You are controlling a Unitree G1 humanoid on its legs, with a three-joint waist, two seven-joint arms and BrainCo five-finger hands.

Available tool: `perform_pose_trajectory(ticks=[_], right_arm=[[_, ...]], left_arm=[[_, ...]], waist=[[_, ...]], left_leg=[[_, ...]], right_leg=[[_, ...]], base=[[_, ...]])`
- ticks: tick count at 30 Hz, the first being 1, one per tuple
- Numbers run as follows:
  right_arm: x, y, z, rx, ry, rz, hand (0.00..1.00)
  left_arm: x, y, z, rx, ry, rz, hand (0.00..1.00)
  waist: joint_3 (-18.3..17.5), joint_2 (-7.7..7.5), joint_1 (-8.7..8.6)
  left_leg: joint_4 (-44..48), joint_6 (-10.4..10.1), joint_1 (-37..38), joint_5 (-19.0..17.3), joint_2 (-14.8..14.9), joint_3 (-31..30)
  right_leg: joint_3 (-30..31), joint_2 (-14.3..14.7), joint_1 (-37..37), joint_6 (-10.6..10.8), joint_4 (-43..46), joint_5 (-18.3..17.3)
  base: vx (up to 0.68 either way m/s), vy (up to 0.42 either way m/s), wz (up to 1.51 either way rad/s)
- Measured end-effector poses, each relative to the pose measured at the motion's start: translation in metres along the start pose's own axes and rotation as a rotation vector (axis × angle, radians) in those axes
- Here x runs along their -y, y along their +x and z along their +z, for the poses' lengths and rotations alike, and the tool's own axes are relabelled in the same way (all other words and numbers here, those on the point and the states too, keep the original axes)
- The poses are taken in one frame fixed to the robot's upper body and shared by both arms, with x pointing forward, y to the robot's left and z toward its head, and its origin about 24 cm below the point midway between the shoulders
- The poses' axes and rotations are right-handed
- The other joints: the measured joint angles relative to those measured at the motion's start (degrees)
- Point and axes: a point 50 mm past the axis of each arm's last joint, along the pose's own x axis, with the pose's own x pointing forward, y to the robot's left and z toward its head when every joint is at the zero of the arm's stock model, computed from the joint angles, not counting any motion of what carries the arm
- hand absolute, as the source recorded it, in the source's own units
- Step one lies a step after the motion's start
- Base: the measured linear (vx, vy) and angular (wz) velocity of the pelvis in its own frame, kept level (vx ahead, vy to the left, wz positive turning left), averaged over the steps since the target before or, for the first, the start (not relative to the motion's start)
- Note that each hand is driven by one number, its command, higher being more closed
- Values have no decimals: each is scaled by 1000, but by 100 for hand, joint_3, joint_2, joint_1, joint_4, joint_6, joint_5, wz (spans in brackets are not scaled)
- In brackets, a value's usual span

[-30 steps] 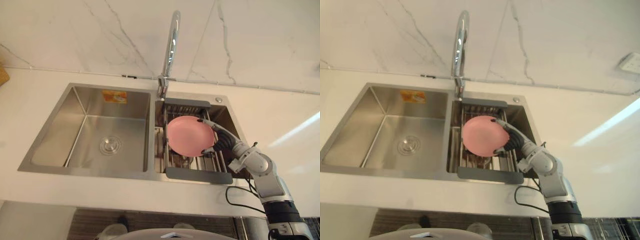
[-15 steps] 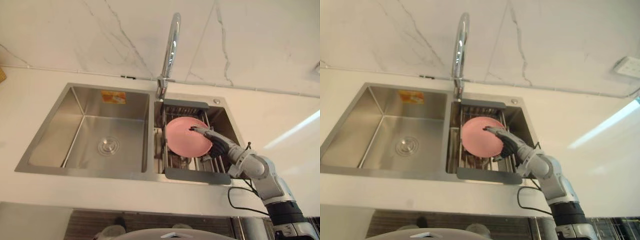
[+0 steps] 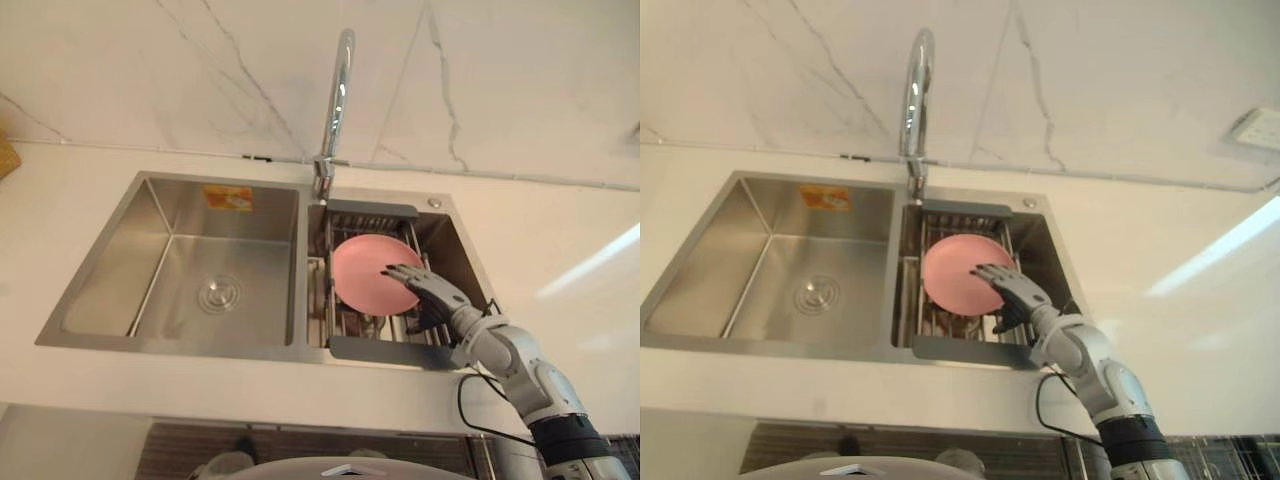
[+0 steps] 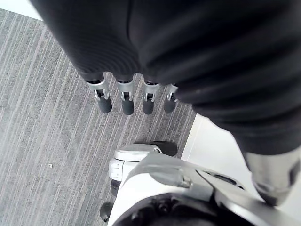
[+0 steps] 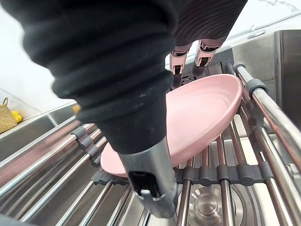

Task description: Walk over to the sink, pick up the cup, carry it to the dishwasher, place the cup inside the dishwasher, then close the dishwasher door

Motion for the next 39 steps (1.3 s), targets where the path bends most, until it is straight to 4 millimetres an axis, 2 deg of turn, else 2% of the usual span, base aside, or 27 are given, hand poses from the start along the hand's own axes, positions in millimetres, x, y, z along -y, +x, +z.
perform_pose_trajectory(ticks=[5, 10, 16, 22, 24, 34, 35, 37, 39], right_arm=[[-4, 1, -3, -28, -51, -25, 0], [-12, 5, 4, -28, -118, -42, 0], [-9, 6, 5, -37, -162, -97, 0], [-6, 8, 11, -11, -190, -217, 0], [-5, 15, 16, 6, -197, -280, 0], [-13, 30, -1, -102, -211, -298, 0], [-15, 31, -1, -106, -210, -291, 0], [-33, 32, -4, -138, -189, -225, 0], [-35, 32, -6, -161, -194, -215, 0]], left_arm=[[1, 0, 0, 0, 4, -2, 0], [2, 0, 1, 1, 12, -4, 0], [3, 0, 1, 0, 14, -6, 0], [5, 1, 0, -2, 18, -11, 0], [5, 1, 0, -1, 21, -11, 0], [3, 0, 0, -2, 36, -6, 0], [2, 0, 0, -1, 37, -5, 0], [2, 0, 1, 1, 42, -5, 0], [3, 0, 1, -3, 55, -9, 0]], waist=[[8, 24, 23], [8, 28, 47], [20, 48, 62], [54, 100, 86], [55, 101, 116], [67, 74, 263], [70, 61, 271], [76, 47, 283], [73, 28, 327]], left_leg=[[0, 38, -31, 29, -1, -9], [0, 37, -81, 67, -1, -38], [0, 34, -84, 85, -2, -76], [-1, 19, -103, 117, -25, -183], [-1, 16, -120, 137, -28, -221], [-2, 35, -210, 238, -69, -561], [-2, 34, -219, 243, -71, -585], [-2, 44, -301, 254, -79, -659], [-2, 50, -300, 253, -88, -690]], right_leg=[[-2, -1, -40, 11, 16, -1], [-17, -2, -87, 21, 44, 5], [-41, -10, -84, 5, 73, -5], [-148, -58, -54, 53, 92, -60], [-179, -58, -51, 54, 96, -61], [-521, -80, 93, 50, 76, -77], [-542, -81, 99, 56, 79, -82], [-626, -88, 115, 64, 79, -92], [-641, -90, 112, 65, 77, -95]], base=[[0, 0, 0], [0, 2, 1], [-17, 10, 2], [-35, 15, 10], [-22, 9, 7], [-13, -3, 19], [-23, -8, 16], [-20, -7, 22], [18, -5, 11]])
